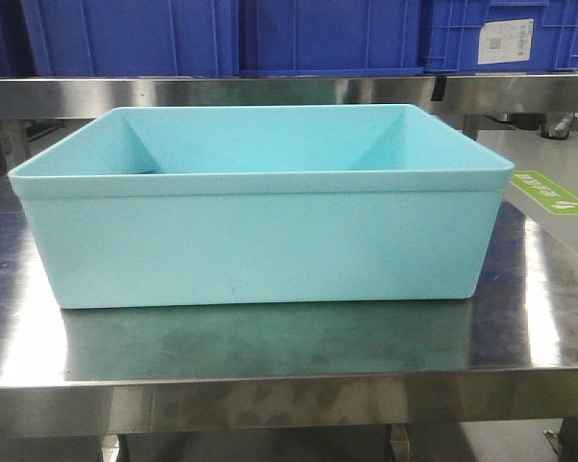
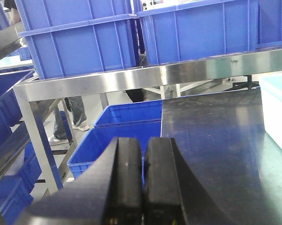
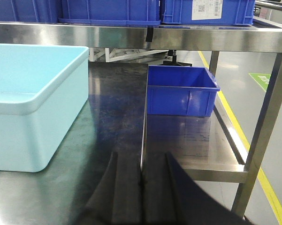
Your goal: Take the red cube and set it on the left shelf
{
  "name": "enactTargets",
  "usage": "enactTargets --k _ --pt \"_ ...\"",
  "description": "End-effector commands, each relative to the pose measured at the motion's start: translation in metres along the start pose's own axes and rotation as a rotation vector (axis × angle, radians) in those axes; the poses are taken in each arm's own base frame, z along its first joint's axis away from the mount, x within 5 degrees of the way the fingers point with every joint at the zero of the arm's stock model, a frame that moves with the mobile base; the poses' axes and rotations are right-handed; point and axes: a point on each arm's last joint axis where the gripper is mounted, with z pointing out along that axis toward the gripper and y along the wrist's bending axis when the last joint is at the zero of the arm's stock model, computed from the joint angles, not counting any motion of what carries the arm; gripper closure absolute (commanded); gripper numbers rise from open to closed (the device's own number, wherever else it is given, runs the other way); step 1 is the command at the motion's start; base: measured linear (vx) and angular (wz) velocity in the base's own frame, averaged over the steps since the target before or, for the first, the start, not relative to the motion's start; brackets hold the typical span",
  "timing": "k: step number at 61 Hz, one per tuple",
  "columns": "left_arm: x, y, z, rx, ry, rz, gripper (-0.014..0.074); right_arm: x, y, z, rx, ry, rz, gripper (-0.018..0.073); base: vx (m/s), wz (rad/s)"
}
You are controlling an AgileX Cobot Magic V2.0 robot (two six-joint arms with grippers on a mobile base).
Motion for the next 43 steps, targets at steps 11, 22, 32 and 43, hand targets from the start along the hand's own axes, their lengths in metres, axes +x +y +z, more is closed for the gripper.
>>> enactTargets --k 11,22,32,43 --pt "-0.0015 0.0004 -0.0008 -0.013 -0.081 -0.004 0.0491 -0.0173 0.0009 -0.0036 -0.009 -0.130 -0.009 0.0501 0.00 0.00" --pt "-0.0015 0.0004 -0.0008 -0.013 -0.081 -0.004 0.0491 -0.0173 0.0009 -0.0036 -0.009 -0.130 -0.009 0.0501 0.00 0.00" --pt "-0.0015 0.0004 -0.0008 -0.013 -0.081 -0.004 0.0491 -0.0173 0.0009 -0.0036 -0.009 -0.130 -0.009 0.0501 0.00 0.00" --pt "-0.0015 0.0004 -0.0008 -0.013 -0.081 -0.004 0.0491 -0.0173 0.0009 -0.0036 -0.009 -0.130 -0.009 0.0501 0.00 0.00"
